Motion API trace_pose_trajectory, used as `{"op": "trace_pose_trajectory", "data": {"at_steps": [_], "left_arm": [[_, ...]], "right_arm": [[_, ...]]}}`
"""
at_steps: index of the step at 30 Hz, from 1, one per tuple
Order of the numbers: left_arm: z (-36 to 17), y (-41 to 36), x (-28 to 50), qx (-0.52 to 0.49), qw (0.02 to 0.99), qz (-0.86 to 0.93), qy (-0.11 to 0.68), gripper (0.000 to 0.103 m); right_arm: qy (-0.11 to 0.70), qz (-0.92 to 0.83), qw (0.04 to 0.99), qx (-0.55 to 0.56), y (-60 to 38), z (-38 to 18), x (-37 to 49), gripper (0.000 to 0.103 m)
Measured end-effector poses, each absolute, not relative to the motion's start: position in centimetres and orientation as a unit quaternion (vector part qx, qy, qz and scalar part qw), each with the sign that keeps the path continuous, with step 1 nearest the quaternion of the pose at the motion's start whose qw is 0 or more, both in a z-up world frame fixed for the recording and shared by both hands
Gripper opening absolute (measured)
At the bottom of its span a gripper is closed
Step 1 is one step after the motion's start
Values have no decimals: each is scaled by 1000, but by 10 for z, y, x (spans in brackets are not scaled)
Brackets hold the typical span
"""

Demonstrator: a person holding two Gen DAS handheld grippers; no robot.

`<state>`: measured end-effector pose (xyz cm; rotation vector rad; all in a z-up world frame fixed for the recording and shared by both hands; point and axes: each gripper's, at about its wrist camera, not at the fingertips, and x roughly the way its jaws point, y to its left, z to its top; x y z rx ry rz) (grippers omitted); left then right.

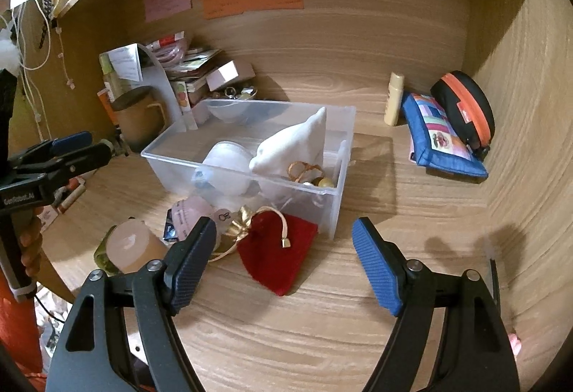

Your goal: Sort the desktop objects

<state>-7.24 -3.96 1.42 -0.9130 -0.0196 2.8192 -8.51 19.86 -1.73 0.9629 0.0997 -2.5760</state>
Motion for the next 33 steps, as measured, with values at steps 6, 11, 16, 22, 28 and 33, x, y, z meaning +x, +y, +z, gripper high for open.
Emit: {"op": "trace_pose_trajectory", "data": {"at_steps": [6,11,16,22,28,33], "left_arm": [[5,-50,-58,-314,79,946,-18,92],[-9,-59,-47,-328,73,941,-33,92],[-18,-62,-31,-332,70,940,-29,92],[-32,-58,-19,-344,77,936,-24,92],[-52,-53,-15,-364,89,927,-26,92],[-66,-57,-16,-377,82,921,-42,92]], "right_arm": [[20,-914,198,353,199,-23,-78,78],[7,-911,200,360,201,-30,-75,82],[1,-907,198,373,201,-40,-76,82],[0,-898,198,392,199,-55,-81,82],[-10,-889,201,411,197,-67,-89,82],[-12,-882,202,425,196,-76,-97,82]]}}
